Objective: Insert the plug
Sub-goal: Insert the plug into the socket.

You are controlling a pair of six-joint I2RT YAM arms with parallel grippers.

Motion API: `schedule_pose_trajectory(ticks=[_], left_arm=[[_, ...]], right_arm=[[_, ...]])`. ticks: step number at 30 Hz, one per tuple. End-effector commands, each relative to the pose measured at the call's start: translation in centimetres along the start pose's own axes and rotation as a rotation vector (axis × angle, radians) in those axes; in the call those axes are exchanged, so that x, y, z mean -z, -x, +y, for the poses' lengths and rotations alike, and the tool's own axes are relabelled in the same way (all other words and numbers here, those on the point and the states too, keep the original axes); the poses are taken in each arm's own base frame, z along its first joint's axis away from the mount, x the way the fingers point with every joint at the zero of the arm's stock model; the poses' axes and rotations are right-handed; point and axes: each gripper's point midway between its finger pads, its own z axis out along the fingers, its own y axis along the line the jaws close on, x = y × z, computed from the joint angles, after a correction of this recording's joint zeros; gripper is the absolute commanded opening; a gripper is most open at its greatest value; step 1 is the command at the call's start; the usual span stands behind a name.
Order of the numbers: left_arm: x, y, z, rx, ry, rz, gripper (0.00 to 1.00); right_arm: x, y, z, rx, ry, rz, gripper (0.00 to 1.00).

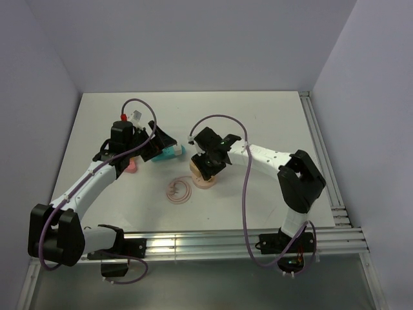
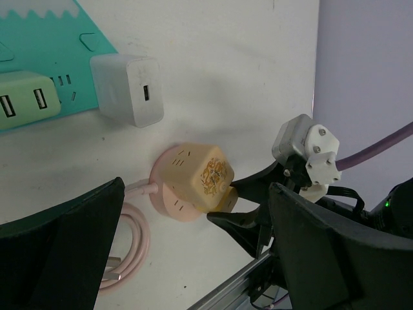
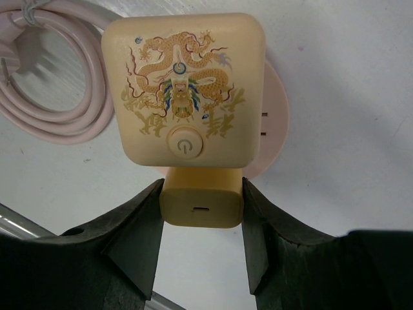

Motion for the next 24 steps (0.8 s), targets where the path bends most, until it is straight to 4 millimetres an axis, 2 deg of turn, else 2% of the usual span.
schedule_pose_trajectory(ticks=[1, 9, 24], left_arm=[[0.1, 0.0, -0.2, -0.018, -0.019, 0.006, 1.00], [-0.2, -0.3, 0.0, -0.020, -0.025, 0.016, 1.00], [-0.9, -1.4, 0.9, -0.006, -0.024, 0.054, 0.99]], right_arm=[[0.1, 1.1, 0.3, 0.011, -0.002, -0.006, 0.00], [-0.7, 1.5, 0.1, 0.013, -0.022, 0.018, 0.00], [-2.8, 0.0, -0.5, 0.011, -0.080, 0.129, 0.00]])
